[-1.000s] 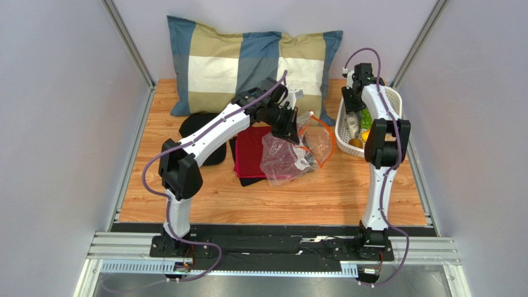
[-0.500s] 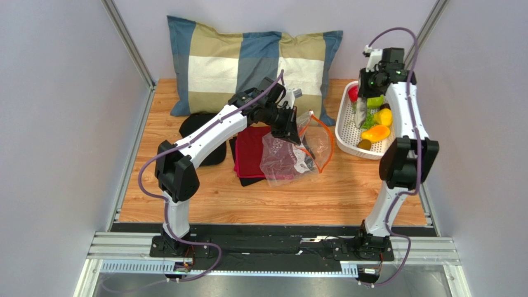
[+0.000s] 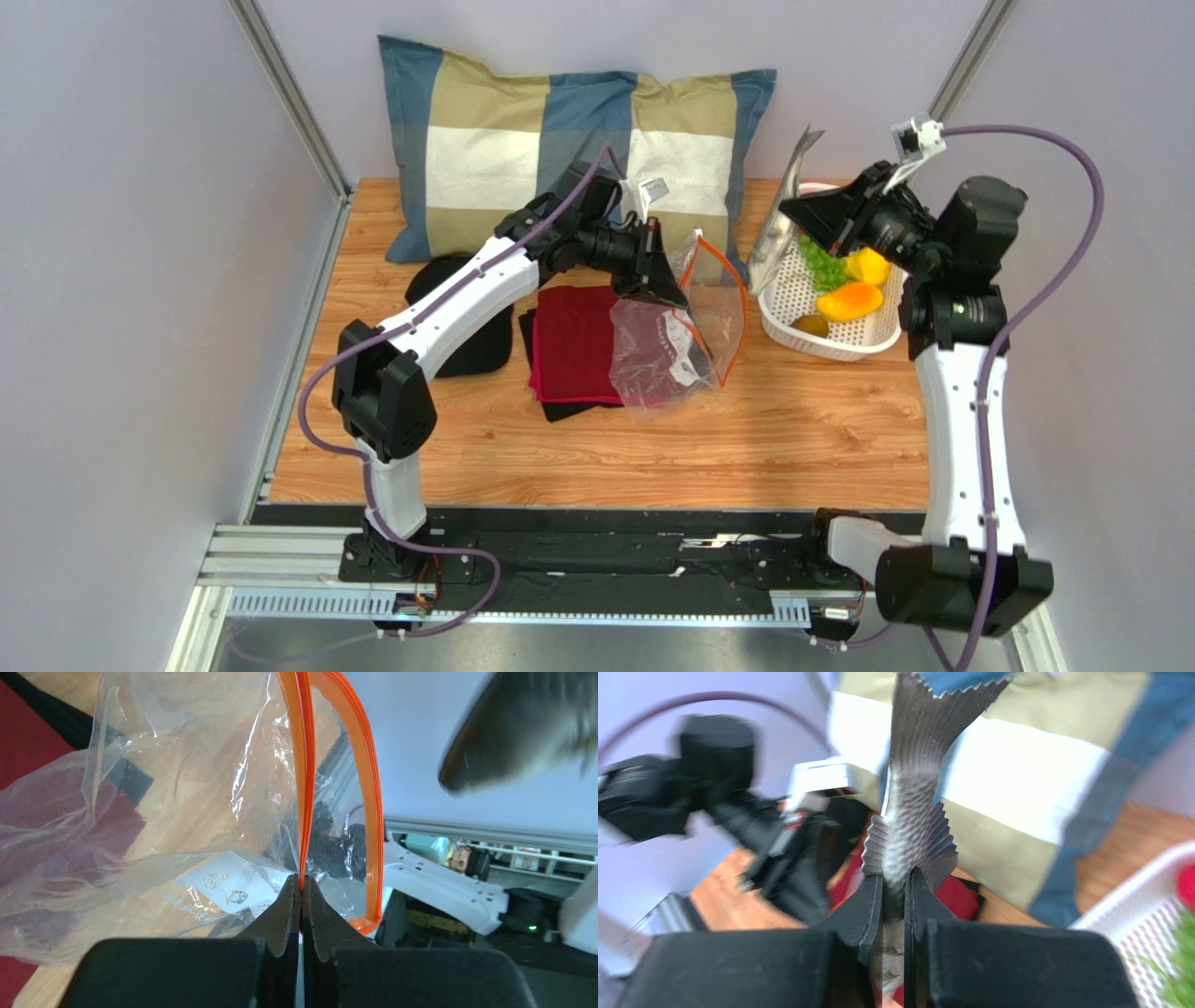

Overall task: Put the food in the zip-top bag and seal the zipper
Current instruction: Pick up the fake fish from the bin, then place the fake fish in the zipper food storage bag.

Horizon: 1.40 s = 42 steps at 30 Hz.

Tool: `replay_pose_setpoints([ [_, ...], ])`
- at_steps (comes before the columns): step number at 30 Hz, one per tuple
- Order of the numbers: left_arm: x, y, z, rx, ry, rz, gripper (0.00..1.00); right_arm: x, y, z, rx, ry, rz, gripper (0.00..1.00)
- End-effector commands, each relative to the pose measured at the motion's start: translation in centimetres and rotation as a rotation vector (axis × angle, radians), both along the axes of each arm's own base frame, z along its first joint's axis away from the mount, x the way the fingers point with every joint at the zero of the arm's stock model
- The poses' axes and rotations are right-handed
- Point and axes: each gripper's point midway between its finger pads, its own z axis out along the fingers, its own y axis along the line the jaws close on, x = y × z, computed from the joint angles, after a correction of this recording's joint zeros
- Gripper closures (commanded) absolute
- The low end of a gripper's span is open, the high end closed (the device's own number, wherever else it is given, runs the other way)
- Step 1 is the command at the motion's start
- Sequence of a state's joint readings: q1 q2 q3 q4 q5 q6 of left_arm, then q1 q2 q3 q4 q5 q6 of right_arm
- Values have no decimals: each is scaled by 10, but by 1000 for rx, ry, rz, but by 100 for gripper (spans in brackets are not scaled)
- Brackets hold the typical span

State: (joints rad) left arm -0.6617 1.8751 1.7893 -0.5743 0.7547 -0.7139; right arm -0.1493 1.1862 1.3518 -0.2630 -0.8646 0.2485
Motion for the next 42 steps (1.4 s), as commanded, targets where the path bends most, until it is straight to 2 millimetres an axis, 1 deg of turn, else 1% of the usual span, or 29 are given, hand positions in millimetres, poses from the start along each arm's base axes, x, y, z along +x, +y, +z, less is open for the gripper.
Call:
replay_pose_setpoints([
  [1, -14, -6, 66, -178, -21, -68, 100, -56, 33, 48, 41, -230, 176, 100],
  [2, -17, -7, 70, -198, -18, -85, 100, -63, 36, 49, 36, -253, 184, 100],
  [3, -19, -8, 72, -203, -8, -88, 100, -76, 40, 56, 20, -300, 195, 100],
  [4, -19, -7, 73, -207, -6, -87, 100, -82, 46, 54, 9, -313, 219, 100],
  [5, -20, -7, 76, -215, -10, -93, 100, -84, 49, 49, -27, -341, 226, 100],
  [7, -23, -6, 78, -223, -9, -103, 100, -92, 57, 43, -44, -351, 260, 100],
  [9, -27, -6, 79, -239, -1, -123, 100, -93, 62, 35, -78, -363, 292, 100],
  [10, -28, -6, 79, -241, 0, -125, 100, -96, 71, 27, -81, -342, 328, 100],
  [11, -28, -6, 78, -238, 5, -122, 100, -96, 73, 25, -88, -342, 343, 100],
  [14, -29, -6, 72, -225, 14, -122, 100, -95, 79, 24, -92, -349, 364, 100],
  [17, -31, -6, 63, -202, 22, -122, 100, -93, 82, 29, -89, -363, 375, 100],
  [18, -31, -6, 61, -196, 15, -123, 100, -94, 85, 34, -86, -376, 379, 100],
  [20, -34, -8, 56, -186, 33, -135, 100, -92, 87, 35, -84, -377, 384, 100],
  [22, -36, -10, 54, -187, 41, -144, 100, -91, 91, 30, -89, -374, 395, 100],
  [24, -39, -11, 55, -211, 52, -172, 100, -88, 94, 21, -102, -364, 403, 100],
  [25, -42, -13, 62, -245, 49, -196, 100, -85, 95, 11, -116, -357, 406, 100],
  [26, -43, -13, 62, -256, 54, -201, 100, -84, 95, 5, -125, -351, 413, 100],
  [28, -45, -13, 67, -283, 46, -220, 100, -83, 95, -15, -147, -305, 427, 100],
  [29, -46, -13, 69, -288, 51, -222, 100, -81, 94, -24, -195, -336, 434, 100],
  [30, -46, -12, 68, -288, 51, -224, 100, -84, 92, -34, -208, -307, 436, 100],
  [32, -47, -10, 67, -287, 54, -227, 100, -86, 91, -47, -238, -299, 442, 100],
  [34, -47, -9, 65, -287, 56, -230, 100, -94, 91, -59, -234, -249, 463, 100],
  [38, -49, -9, 61, -294, 74, -238, 100, -101, 91, -83, -178, -91, 458, 100],
  [39, -49, -10, 61, -296, 79, -237, 100, -103, 91, -95, -147, -17, 455, 100],
  [41, -47, -10, 60, -299, 75, -235, 100, -102, 89, -108, -129, 66, 424, 100],
  [42, -47, -10, 60, -300, 77, -234, 100, -103, 89, -115, -99, 136, 409, 100],
])
